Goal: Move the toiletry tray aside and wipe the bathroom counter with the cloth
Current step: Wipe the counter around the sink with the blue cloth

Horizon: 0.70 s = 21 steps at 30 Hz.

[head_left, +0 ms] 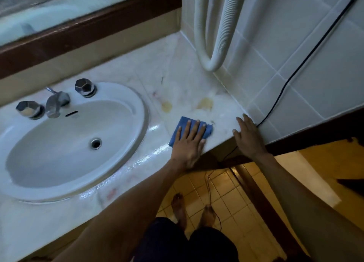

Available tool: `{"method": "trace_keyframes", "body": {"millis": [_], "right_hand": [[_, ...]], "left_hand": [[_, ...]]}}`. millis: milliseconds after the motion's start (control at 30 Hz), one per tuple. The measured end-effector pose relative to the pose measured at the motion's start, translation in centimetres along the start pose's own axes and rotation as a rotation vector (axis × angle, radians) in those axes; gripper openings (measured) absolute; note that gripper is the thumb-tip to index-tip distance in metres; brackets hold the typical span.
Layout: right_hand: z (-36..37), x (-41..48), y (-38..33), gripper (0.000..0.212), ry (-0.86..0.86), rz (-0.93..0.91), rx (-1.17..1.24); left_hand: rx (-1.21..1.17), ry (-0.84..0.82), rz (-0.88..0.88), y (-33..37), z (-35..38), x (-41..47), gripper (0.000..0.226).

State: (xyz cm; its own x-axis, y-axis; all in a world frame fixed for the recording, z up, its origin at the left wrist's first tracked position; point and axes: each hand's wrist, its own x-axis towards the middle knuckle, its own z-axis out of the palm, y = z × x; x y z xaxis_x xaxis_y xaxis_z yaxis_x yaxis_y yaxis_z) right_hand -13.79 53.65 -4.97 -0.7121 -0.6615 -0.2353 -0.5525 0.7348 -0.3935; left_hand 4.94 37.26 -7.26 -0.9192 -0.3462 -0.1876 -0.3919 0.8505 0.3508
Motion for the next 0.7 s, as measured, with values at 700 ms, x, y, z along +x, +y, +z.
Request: {"method": "trace_keyframes", "body": {"millis": [700], "right_hand": [[-2.4, -1.6, 3.7, 0.051, -0.083, -0.038, -0.01]], "left_hand": [[-0.282, 0.182, -0.217, 6.4, -1.2, 14.1, 0.049]]}}
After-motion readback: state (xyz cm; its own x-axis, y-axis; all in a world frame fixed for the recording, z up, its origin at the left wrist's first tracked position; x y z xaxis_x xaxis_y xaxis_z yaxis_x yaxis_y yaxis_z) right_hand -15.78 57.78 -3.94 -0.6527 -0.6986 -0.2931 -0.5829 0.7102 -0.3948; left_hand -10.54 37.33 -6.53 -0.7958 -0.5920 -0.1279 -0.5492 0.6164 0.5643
